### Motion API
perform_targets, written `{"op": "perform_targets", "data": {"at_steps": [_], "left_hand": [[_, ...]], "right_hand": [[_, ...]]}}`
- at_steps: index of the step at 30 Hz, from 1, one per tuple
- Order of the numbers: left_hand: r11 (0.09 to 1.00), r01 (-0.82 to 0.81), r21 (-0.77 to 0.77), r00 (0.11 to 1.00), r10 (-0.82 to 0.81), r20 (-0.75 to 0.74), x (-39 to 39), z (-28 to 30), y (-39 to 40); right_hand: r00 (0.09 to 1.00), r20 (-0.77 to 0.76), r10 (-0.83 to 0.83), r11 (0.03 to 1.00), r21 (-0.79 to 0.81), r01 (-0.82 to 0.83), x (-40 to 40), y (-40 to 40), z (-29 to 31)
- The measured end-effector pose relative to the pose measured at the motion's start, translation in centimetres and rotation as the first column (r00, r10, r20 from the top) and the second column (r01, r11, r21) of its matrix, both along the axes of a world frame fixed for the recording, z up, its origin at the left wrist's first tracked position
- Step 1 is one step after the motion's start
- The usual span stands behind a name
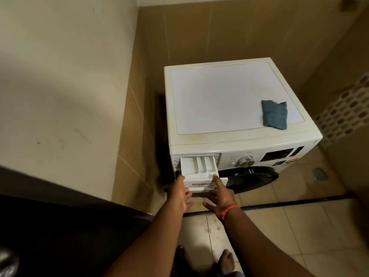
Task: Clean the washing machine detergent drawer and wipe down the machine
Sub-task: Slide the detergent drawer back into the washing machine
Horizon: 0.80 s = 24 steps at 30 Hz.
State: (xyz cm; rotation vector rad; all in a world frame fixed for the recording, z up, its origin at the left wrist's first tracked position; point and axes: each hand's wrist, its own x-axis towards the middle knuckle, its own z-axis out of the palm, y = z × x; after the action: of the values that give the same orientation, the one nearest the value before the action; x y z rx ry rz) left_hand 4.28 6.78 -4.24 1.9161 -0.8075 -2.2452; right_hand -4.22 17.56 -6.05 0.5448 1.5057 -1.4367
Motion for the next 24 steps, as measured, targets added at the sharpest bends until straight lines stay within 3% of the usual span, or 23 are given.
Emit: {"op": "perform_targets", "data": {"at_steps": [5,9,11,12,13,14,15,16,17,18,20,24], "left_hand": [[0.983,0.146,-0.111,0.981,-0.129,0.146,3.8,-1.4,2.3],[0.967,0.171,-0.189,0.968,-0.128,0.216,3.8,0.0,3.4],[0.892,0.238,-0.385,0.935,-0.102,0.341,3.4,0.9,3.7],[0.802,0.366,-0.471,0.883,-0.140,0.448,3.3,1.3,3.7],[0.668,0.524,-0.529,0.802,-0.178,0.569,3.6,1.8,4.0],[0.504,0.670,-0.545,0.704,-0.200,0.682,4.1,2.2,4.2],[0.327,0.789,-0.521,0.596,-0.199,0.778,4.7,2.6,4.5],[0.169,0.864,-0.475,0.501,-0.188,0.845,5.1,2.7,4.6],[0.039,0.903,-0.428,0.429,-0.170,0.887,5.5,2.8,4.5],[-0.053,0.918,-0.392,0.381,-0.151,0.912,5.7,2.8,4.5],[-0.151,0.920,-0.363,0.350,-0.103,0.931,5.5,2.8,4.0],[-0.217,0.925,-0.311,0.303,-0.068,0.951,4.5,2.4,1.4]], "right_hand": [[0.995,0.035,0.089,0.994,0.060,-0.091,1.2,3.6,1.2],[0.992,0.057,0.116,0.991,0.063,-0.120,1.7,4.7,2.2],[0.987,-0.075,0.143,0.984,0.116,-0.134,1.5,5.0,2.4],[0.953,-0.220,0.209,0.970,0.173,-0.173,1.3,5.2,2.6],[0.865,-0.386,0.320,0.938,0.260,-0.231,1.2,5.6,3.0],[0.704,-0.530,0.473,0.869,0.410,-0.276,1.0,6.3,3.2],[0.472,-0.603,0.643,0.758,0.586,-0.285,0.8,7.0,3.5],[0.222,-0.601,0.768,0.640,0.729,-0.243,0.4,7.7,3.8],[0.028,-0.558,0.829,0.554,0.814,-0.177,0.0,8.1,4.0],[-0.096,-0.507,0.856,0.494,0.859,-0.132,-0.4,8.3,3.7],[-0.208,-0.456,0.865,0.447,0.890,-0.091,-1.5,7.8,3.5],[-0.326,-0.349,0.879,0.336,0.937,-0.098,-4.0,5.7,3.5]]}}
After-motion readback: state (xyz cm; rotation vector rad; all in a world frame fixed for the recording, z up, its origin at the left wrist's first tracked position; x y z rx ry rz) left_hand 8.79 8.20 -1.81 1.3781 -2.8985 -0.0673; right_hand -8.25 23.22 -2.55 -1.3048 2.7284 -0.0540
